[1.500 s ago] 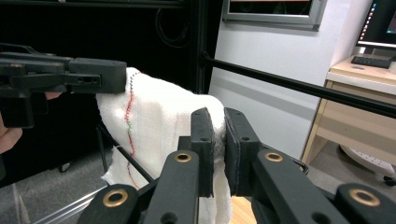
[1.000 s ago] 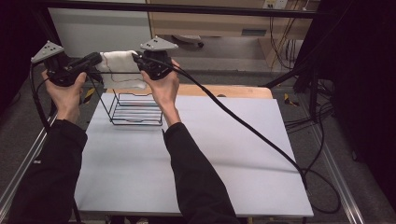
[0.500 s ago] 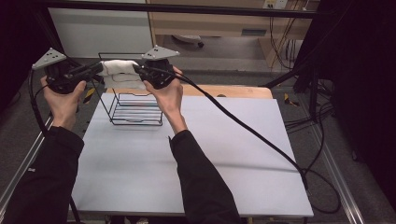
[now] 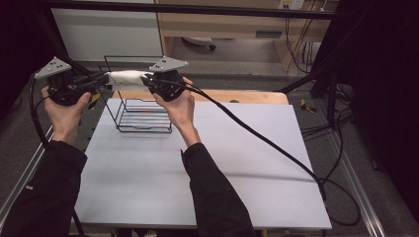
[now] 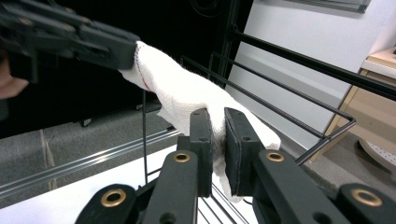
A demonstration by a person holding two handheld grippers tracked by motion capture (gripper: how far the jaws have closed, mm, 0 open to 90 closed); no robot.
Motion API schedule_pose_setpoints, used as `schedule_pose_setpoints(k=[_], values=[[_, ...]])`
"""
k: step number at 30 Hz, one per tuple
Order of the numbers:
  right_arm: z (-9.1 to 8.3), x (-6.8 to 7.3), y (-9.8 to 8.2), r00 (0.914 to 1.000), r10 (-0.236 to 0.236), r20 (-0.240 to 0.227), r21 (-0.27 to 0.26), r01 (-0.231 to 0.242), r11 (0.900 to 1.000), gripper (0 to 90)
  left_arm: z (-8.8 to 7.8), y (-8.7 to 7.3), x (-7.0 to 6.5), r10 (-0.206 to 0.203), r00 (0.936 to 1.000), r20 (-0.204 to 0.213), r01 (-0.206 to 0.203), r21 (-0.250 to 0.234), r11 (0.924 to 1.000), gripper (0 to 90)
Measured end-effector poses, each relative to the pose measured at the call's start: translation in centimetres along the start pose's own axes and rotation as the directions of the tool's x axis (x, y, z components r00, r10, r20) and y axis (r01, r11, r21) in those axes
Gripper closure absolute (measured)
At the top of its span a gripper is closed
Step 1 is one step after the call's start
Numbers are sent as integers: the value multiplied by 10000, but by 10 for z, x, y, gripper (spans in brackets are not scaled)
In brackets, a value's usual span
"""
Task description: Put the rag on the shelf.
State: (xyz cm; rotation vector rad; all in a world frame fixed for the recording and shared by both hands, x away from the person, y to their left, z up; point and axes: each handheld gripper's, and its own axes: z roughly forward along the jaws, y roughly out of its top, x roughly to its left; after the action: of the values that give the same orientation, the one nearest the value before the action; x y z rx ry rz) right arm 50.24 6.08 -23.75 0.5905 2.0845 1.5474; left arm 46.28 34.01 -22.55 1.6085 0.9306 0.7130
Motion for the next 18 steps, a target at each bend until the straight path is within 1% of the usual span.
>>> schedule_pose_setpoints(k=[2,4,5,6,8,10,12,14,18], values=[[0,0,-1,10000,-55,-3,34,55,10000,825,-4,7,0,-153,9999,-36,152,-161,9998,722],[0,0,-1,10000,-69,-1,19,69,10000,825,-6,14,-1,-213,9997,-100,211,-173,9996,726],[0,1,-2,9999,-119,12,45,119,9999,825,-5,16,-1,-188,9997,-153,187,-91,9998,760],[0,1,-2,9999,-119,12,45,119,9999,825,-3,18,-2,-176,9996,-228,177,57,9998,760],[0,1,-2,9999,-125,-4,65,125,9999,824,2,20,-3,-195,9996,-193,201,301,9993,806],[0,1,-3,9999,-135,-12,66,135,9999,824,7,18,-3,-302,9995,7,301,551,9980,850],[0,1,-4,9999,-125,-21,78,125,9999,823,11,16,-4,-331,9993,197,314,812,9962,888],[0,1,-5,9999,-114,-43,122,114,9999,820,12,12,-5,-309,9990,317,275,1026,9943,898],[0,1,-6,9999,-148,-69,169,150,9997,815,12,2,-4,-350,9984,449,291,1271,9915,899]])
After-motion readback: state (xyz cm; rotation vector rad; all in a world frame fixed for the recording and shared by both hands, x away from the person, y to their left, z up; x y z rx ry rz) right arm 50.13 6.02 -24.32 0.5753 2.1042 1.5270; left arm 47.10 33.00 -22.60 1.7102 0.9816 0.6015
